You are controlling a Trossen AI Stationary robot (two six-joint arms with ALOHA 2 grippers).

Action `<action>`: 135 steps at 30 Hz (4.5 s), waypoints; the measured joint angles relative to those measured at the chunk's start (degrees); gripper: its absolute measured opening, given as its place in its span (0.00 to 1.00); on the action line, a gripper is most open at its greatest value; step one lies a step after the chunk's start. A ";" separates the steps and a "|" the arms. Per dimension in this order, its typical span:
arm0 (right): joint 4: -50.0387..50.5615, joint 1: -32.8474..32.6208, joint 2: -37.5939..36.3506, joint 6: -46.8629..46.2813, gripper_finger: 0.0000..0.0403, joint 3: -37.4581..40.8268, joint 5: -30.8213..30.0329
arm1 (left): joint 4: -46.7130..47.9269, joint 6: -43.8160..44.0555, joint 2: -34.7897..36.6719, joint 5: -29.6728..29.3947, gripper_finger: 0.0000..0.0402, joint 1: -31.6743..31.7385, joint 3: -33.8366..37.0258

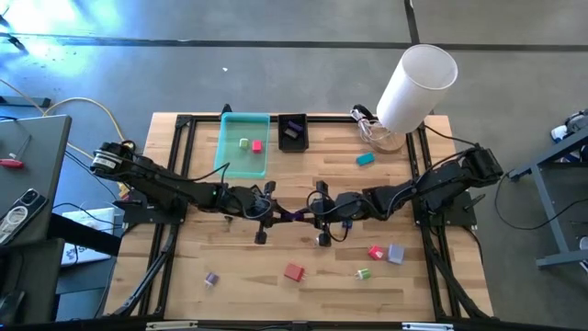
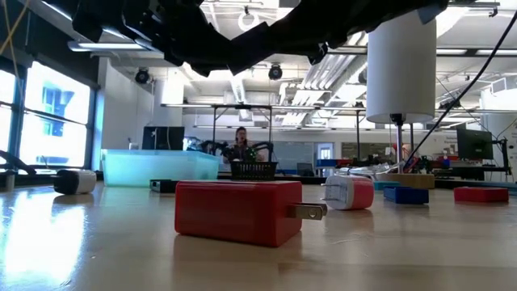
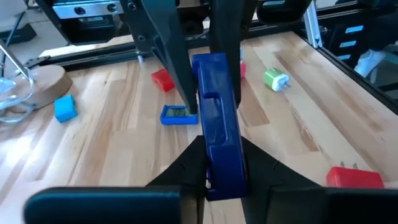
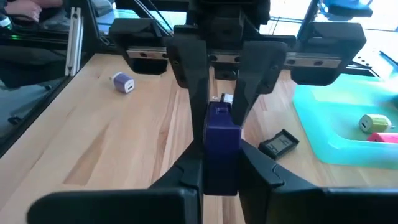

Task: Pick & Place Office items
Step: Put the left blue timer into the black bin, then put the left pink charger adapter into the green bin

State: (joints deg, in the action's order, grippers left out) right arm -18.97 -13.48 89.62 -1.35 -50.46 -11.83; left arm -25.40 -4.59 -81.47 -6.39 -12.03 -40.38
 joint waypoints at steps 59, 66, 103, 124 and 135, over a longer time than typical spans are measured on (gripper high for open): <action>34.79 40.93 27.77 2.56 0.12 -35.87 8.46 | 8.98 11.02 0.00 0.45 0.53 -0.76 -0.07; 34.97 41.83 27.87 -0.36 0.25 -35.85 10.88 | 9.15 10.98 0.00 0.38 0.53 -0.74 -0.07; 90.19 11.63 7.19 -20.27 0.40 -35.48 8.60 | 10.44 13.73 0.00 0.37 0.53 -0.74 -0.07; 54.04 -5.02 7.91 4.52 0.40 -14.64 -1.17 | 10.40 16.08 0.00 0.39 0.53 -0.74 -0.07; 44.11 -6.49 7.91 7.29 0.40 -9.44 7.71 | 10.30 16.23 0.00 0.28 0.53 -0.74 -0.07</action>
State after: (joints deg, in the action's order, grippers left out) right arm 25.14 -19.98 97.54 5.94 -59.90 -4.12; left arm -15.11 11.64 -81.47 -6.11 -12.78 -40.45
